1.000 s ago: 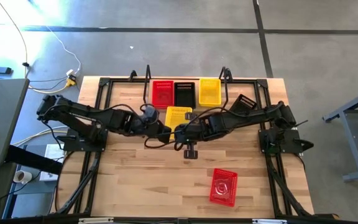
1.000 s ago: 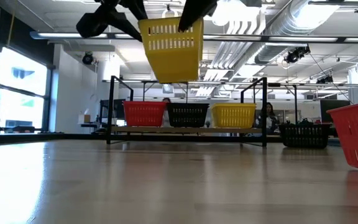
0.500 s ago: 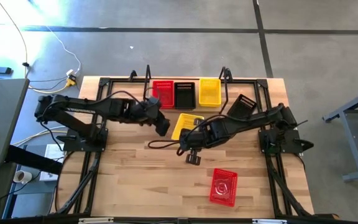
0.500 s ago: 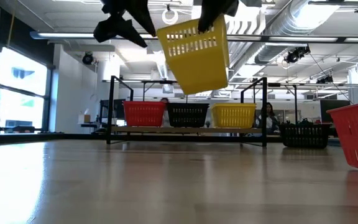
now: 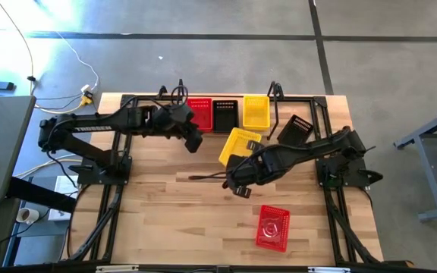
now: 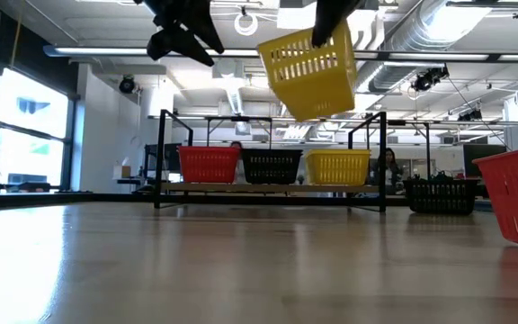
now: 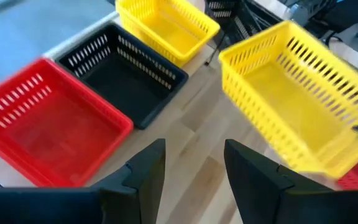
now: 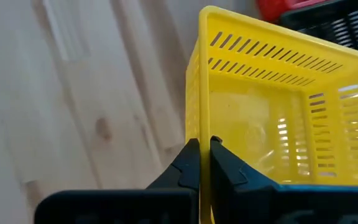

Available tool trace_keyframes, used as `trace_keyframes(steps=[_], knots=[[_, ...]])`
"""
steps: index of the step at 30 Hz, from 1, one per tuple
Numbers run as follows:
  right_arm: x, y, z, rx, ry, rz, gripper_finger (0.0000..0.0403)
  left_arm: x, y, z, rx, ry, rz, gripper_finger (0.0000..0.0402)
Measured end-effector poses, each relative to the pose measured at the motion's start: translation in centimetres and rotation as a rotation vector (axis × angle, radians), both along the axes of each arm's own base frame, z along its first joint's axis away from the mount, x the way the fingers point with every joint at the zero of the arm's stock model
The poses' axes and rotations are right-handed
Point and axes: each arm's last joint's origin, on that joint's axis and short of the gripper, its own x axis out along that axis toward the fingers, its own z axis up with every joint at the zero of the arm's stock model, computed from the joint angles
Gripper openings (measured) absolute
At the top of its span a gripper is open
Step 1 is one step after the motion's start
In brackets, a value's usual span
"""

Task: Stack baskets on shelf by color
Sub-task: Stack the yellow bin on the yellow bins on the shelf

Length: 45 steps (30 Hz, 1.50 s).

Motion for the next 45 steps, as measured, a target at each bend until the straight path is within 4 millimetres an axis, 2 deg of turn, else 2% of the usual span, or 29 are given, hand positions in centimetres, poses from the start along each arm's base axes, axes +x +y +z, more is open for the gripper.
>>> trace_keyframes(steps=[10,17,23,27,33,45], knots=[[-2.6,-1.4,3.0,-0.127,-0.056,-0.046,0.0,-0.3,1.0,0.0,0.045,0.027,-0.009,0.0152],[-4.5,-4.2,4.7,-0.234,-0.068,-0.063,0.0,-0.5,1.6,0.0,0.057,0.034,0.002,0.0152],[-6.7,-8.0,3.7,-0.228,-0.123,-0.063,0.0,-0.8,2.5,0.1,0.076,0.037,0.022,0.0154],[-8.1,-10.0,3.4,-0.188,-0.219,0.03,0.0,-1.0,3.2,0.2,0.082,0.022,0.05,0.0153],[-10.2,-13.0,2.1,-0.252,-0.273,0.102,0.0,-1.1,3.8,0.3,0.088,0.007,0.074,0.015],[-11.1,-17.0,-2.3,-0.302,-0.199,0.291,0.0,-1.1,3.9,0.4,0.096,-0.005,0.08,0.0149]])
